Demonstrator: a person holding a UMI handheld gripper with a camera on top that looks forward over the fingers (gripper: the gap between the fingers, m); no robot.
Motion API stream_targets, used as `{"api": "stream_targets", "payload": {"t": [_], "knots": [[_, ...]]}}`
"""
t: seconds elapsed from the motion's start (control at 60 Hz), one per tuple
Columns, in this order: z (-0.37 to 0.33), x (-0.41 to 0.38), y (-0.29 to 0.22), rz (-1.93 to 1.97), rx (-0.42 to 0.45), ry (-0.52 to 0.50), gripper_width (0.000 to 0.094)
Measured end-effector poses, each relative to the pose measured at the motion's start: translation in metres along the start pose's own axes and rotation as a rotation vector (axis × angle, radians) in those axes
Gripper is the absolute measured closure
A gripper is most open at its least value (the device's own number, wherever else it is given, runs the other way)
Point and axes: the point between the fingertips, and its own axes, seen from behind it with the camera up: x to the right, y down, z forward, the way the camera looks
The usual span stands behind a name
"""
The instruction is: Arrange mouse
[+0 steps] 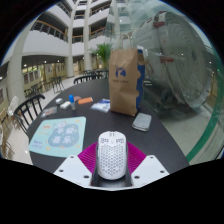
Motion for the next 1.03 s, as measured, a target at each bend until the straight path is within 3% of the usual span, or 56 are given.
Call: {"api": "stream_targets", "payload": {"t": [0.083, 0.217, 0.467, 0.5, 0.533, 0.667, 0.7, 0.733, 0.75, 0.783, 1.033], "knots": [[-0.009, -0.034, -0.053, 0.014, 0.073, -0.038, 0.0548], [0.023, -0.121, -0.099, -0.029, 0.094, -0.103, 0.0549], [0.103, -0.231, -0.012, -0.134, -0.119, -0.186, 0.0547], [0.107, -0.231, -0.003, -0.136, -0.136, -0.178, 0.0538], [0.111, -0.231, -0.007, -0.149, -0.1, -0.171, 0.053], [0.108, -0.23, -0.003, -0.195, -0.127, -0.199, 0.0387], [0.102, -0.23, -0.003, -0.207, -0.136, -0.223, 0.0273], [0.094, -0.227, -0.007, -0.202, -0.126, -0.237, 0.0093], [0.089, -0.225, -0.01, -0.197, -0.115, -0.241, 0.0067], [0.079, -0.219, -0.014, -0.195, -0.1, -0.249, 0.0112], [-0.035, -0.135, -0.005, -0.199, 0.019, -0.235, 0.0084]]}}
